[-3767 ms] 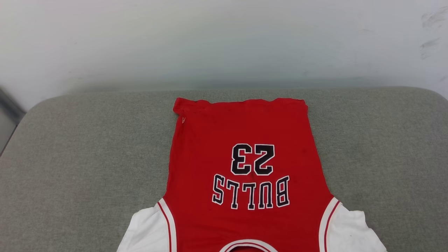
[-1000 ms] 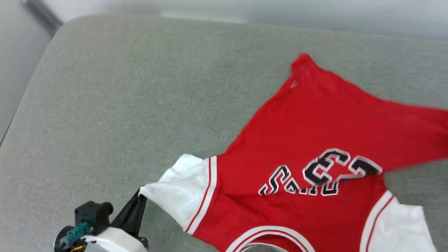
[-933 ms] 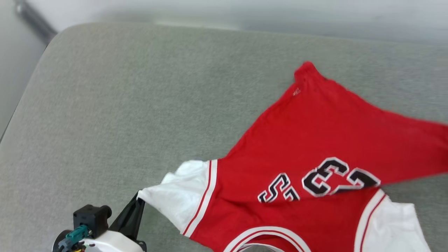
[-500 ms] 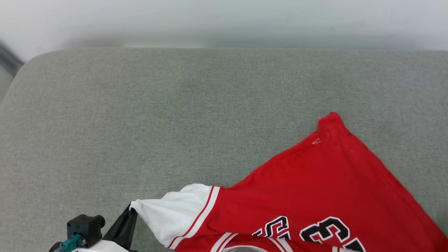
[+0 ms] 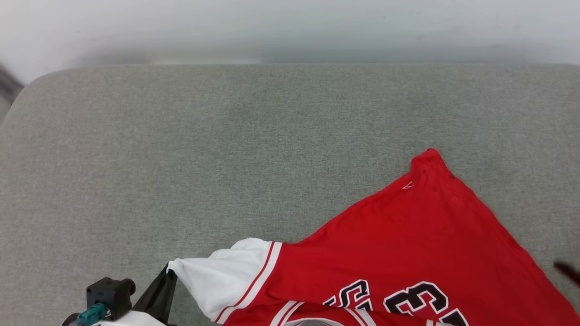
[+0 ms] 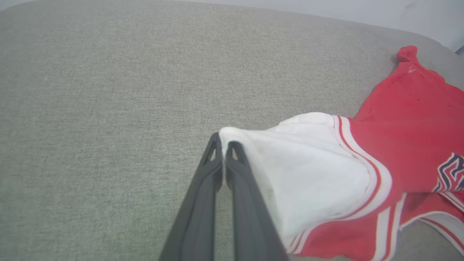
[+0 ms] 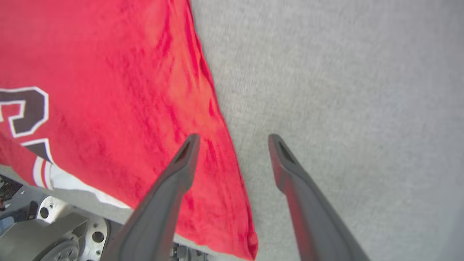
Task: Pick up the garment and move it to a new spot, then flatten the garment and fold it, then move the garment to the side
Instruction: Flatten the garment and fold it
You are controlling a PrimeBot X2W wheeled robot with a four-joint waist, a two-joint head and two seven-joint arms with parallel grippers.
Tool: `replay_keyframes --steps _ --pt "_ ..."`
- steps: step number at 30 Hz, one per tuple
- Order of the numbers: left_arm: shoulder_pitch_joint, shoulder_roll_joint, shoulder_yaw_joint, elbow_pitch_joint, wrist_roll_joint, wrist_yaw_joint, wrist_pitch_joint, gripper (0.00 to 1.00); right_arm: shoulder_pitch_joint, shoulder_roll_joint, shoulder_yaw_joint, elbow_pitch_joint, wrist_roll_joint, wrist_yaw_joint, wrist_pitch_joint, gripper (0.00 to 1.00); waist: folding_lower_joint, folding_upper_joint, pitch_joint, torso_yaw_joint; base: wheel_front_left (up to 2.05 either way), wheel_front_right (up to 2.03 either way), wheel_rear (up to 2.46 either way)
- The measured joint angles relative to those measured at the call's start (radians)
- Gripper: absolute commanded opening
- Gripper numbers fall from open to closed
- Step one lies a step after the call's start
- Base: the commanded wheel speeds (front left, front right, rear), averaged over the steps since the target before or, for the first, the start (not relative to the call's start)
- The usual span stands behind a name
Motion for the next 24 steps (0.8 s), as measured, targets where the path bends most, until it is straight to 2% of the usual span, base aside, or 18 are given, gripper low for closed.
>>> replay_keyframes --steps 5,9,17,21,24 --pt "-0.023 0.0 -0.014 -0.009 0.015 -0.001 0.012 0.0 -0.125 -0.034 -0.05 -0.1 -0.044 0.0 0.04 1.0 0.0 0.0 0.016 0.019 0.0 0.0 0.0" --pt "-0.057 -0.011 -0.021 -0.013 0.029 -0.009 0.017 0.0 -0.254 -0.052 -0.022 -0.159 -0.099 0.0 0.113 1.0 0.0 0.0 0.039 0.042 0.0 0.0 0.0" --pt "-0.13 -0.048 -0.044 -0.018 0.058 -0.027 0.021 0.0 -0.541 0.029 0.161 -0.129 -0.173 0.0 0.3 1.0 0.0001 0.0 0.105 0.095 0.0 0.0 0.0" --pt "-0.158 -0.067 -0.053 -0.017 0.073 -0.035 0.021 0.0 -0.655 0.09 0.276 -0.053 -0.208 0.0 0.351 1.0 0.0001 0.0 0.142 0.122 0.0 0.0 0.0" --pt "-0.177 -0.079 -0.06 -0.017 0.084 -0.038 0.021 0.0 -0.722 0.135 0.31 0.033 -0.216 0.0 0.347 1.0 0.0001 0.0 0.17 0.141 0.0 0.0 0.0"
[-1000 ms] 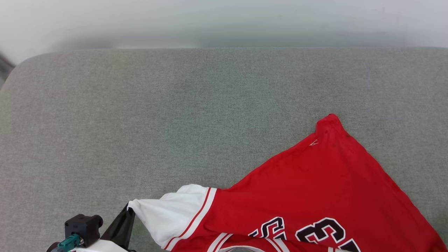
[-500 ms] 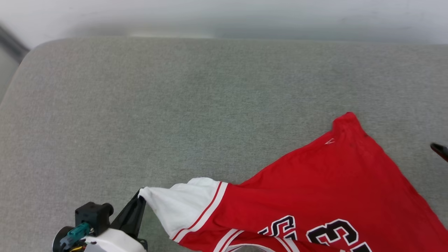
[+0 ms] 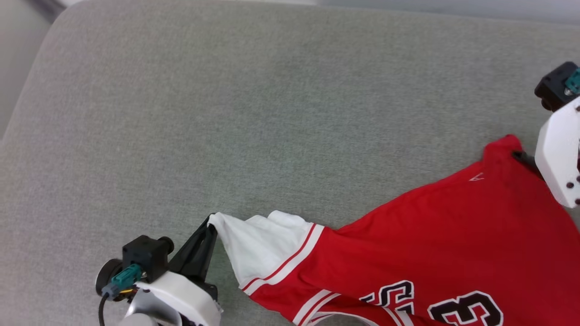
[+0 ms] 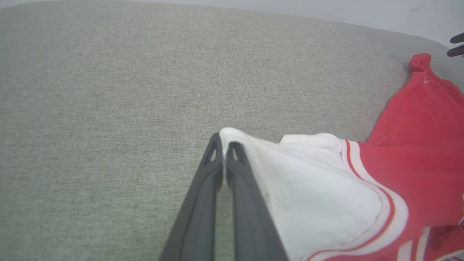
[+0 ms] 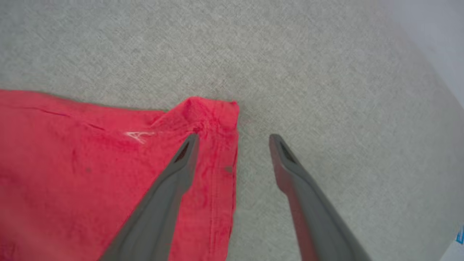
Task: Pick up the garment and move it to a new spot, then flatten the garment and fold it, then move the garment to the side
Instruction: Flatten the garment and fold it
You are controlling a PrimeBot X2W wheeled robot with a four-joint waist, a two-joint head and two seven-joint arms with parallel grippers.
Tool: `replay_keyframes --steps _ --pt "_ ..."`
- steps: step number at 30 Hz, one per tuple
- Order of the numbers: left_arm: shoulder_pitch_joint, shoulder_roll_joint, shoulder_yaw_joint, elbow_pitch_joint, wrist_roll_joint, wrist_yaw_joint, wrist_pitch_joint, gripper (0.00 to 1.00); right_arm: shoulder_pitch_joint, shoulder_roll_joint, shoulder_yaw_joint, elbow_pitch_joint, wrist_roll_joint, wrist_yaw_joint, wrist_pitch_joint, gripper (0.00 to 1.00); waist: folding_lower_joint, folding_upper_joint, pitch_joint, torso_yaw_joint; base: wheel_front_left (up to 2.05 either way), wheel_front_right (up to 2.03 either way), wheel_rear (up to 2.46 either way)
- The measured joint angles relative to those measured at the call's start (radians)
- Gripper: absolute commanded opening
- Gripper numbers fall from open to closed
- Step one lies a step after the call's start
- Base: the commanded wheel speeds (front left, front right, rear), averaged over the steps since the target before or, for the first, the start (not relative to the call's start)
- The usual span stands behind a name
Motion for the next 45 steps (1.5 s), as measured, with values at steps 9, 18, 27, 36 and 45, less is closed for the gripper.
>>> replay_keyframes --steps 9,18,27,36,45 --pt "-0.044 -0.039 -0.016 0.013 0.017 -0.015 -0.006 0.0 -0.06 0.037 0.108 0.19 -0.01 0.0 -0.054 1.0 0.0 0.0 0.07 0.058 0.0 0.0 0.0" --pt "-0.05 -0.055 -0.018 0.043 0.017 -0.029 -0.01 0.0 -0.075 0.033 0.192 0.238 0.048 -0.005 -0.152 0.0 0.0 0.0 0.064 0.062 0.0 0.0 0.0" --pt "-0.058 -0.033 0.012 0.051 0.035 -0.03 -0.019 0.0 -0.077 0.057 0.225 0.272 0.076 0.0 -0.417 0.0 0.0 0.0 -0.041 0.029 0.0 0.0 0.0" --pt "-0.191 -0.032 0.065 0.032 0.054 -0.039 -0.012 0.0 -0.083 0.033 0.21 0.235 0.104 0.0 -0.642 0.0 -0.0001 0.0 -0.142 -0.029 0.0 0.0 0.0" --pt "-0.487 -0.029 0.117 0.041 0.086 -0.071 0.055 0.0 -0.181 0.046 0.082 0.21 0.065 0.0 -0.744 0.0 -0.0001 0.0 -0.137 -0.089 0.0 0.0 0.0"
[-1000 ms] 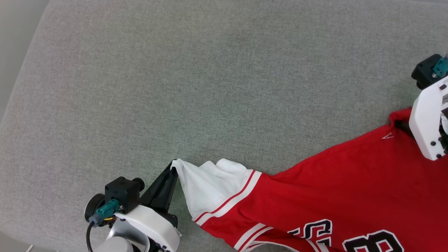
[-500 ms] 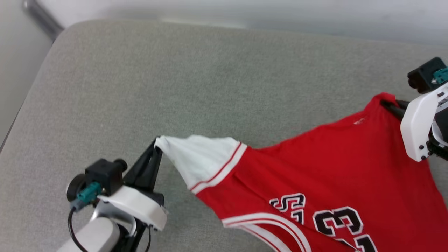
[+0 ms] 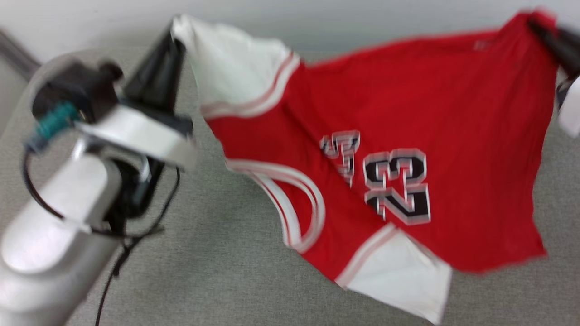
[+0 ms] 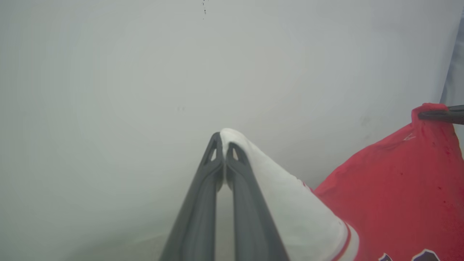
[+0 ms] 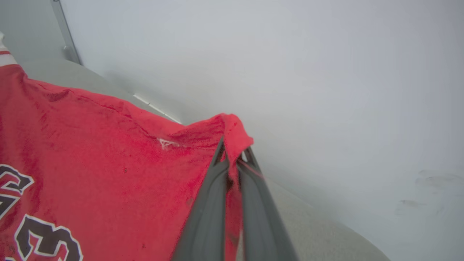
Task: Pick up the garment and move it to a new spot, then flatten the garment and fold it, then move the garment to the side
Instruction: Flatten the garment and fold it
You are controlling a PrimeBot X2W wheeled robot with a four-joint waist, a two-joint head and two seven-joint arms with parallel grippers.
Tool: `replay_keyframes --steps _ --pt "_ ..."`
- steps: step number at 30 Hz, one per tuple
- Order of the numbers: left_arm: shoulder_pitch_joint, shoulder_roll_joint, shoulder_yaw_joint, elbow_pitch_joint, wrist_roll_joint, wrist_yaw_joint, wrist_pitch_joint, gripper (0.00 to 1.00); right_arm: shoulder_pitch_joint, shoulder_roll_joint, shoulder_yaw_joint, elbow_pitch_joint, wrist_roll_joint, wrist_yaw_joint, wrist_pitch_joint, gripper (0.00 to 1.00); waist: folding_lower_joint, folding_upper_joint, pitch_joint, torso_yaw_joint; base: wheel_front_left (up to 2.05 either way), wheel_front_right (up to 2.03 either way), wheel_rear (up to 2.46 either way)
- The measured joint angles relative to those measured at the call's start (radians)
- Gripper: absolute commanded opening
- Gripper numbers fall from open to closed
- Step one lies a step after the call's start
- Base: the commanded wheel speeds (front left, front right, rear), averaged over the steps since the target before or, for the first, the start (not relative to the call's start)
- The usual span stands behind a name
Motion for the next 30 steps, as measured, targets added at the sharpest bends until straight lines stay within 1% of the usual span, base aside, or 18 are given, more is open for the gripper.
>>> replay_keyframes --steps 4,8,13,17,21,25,30 --pt "-0.178 -0.018 0.026 0.025 0.011 -0.027 0.029 0.0 -0.084 0.026 -0.094 0.009 -0.052 0.0 -0.016 0.0 0.0 0.0 0.043 -0.009 0.0 0.0 0.0" --pt "-0.363 -0.034 0.047 0.065 0.025 -0.06 0.061 0.0 -0.199 0.068 -0.166 0.016 -0.116 0.0 0.009 0.0 0.0 0.0 0.102 -0.018 0.0 0.0 0.0" --pt "-0.611 -0.062 0.062 0.148 0.045 -0.108 0.095 0.0 -0.387 0.121 -0.227 0.041 -0.221 0.0 0.039 0.0 0.0001 0.0 0.19 -0.026 0.0 0.0 0.0" --pt "-0.805 -0.084 0.085 0.251 0.055 -0.146 0.095 0.0 -0.547 0.17 -0.257 0.1 -0.305 0.0 0.046 0.0 0.0001 0.0 0.259 -0.028 0.0 0.0 0.0" --pt "-0.981 -0.105 0.09 0.352 0.076 -0.183 0.091 0.0 -0.692 0.217 -0.259 0.168 -0.371 0.0 0.035 0.0 0.0002 0.0 0.316 -0.026 0.0 0.0 0.0" --pt "-1.126 -0.123 0.095 0.434 0.092 -0.213 0.085 0.0 -0.821 0.257 -0.246 0.231 -0.411 0.0 0.009 0.0 0.0002 0.0 0.36 -0.024 0.0 0.0 0.0" --pt "-1.202 -0.13 0.086 0.521 0.102 -0.243 0.073 0.0 -0.911 0.29 -0.216 0.317 -0.439 0.0 -0.036 0.0 0.0002 0.0 0.4 -0.02 0.0 0.0 0.0"
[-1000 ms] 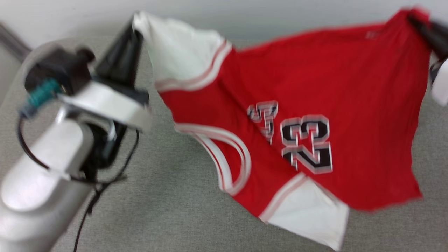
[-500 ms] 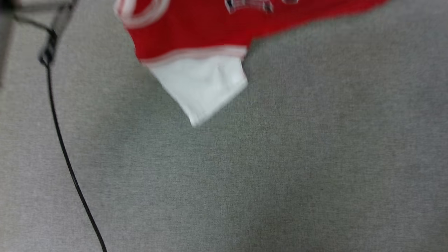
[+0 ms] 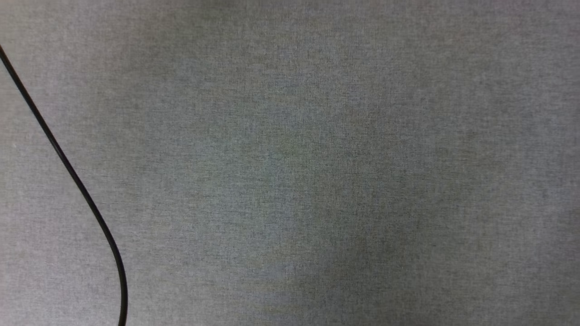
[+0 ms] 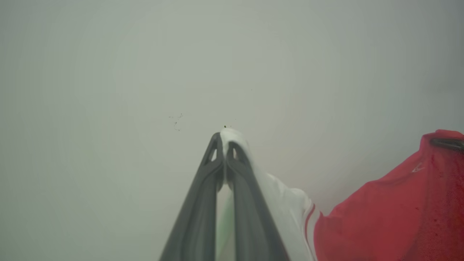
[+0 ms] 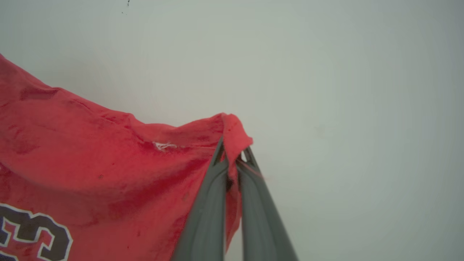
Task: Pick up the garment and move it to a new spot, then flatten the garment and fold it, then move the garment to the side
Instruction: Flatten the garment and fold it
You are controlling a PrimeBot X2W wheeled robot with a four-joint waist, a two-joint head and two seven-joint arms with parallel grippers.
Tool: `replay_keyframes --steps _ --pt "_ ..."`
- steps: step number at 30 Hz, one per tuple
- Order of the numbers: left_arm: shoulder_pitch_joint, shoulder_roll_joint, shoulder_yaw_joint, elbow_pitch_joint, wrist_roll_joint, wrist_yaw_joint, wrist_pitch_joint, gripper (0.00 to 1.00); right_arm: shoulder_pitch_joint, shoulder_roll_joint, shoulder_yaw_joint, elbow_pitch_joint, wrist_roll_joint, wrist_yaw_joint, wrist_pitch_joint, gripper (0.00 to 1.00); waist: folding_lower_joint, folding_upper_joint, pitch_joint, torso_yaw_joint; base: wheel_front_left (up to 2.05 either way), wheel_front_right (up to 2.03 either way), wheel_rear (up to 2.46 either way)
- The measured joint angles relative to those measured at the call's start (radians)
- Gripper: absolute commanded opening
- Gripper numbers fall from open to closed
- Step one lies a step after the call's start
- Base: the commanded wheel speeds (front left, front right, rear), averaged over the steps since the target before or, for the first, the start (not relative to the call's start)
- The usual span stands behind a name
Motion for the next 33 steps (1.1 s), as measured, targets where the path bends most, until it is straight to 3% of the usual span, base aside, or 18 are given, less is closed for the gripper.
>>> replay_keyframes --steps 7,19,26,33 --pt "0.057 -0.022 -0.027 0.114 -0.016 -0.028 -0.04 0.0 0.014 0.016 0.079 0.119 0.012 0.0 -0.062 0.0 0.0 0.0 0.043 0.007 0.0 0.0 0.0" --pt "0.416 -0.058 -0.09 0.225 -0.062 -0.062 -0.141 0.0 0.309 0.03 0.232 0.23 0.175 0.0 -0.192 0.0 -0.0001 0.0 -0.017 0.008 0.0 0.0 0.0" --pt "0.692 -0.05 -0.101 0.158 -0.07 -0.062 -0.156 0.0 0.528 0.003 0.331 0.221 0.261 0.0 -0.238 0.0 -0.0001 0.0 -0.107 0.007 0.0 0.0 0.0" --pt "1.06 0.005 -0.132 -0.046 -0.075 0.002 -0.156 0.0 0.765 -0.074 0.416 0.128 0.359 0.0 -0.243 0.0 -0.0002 0.0 -0.225 0.0 0.0 0.0 0.0"
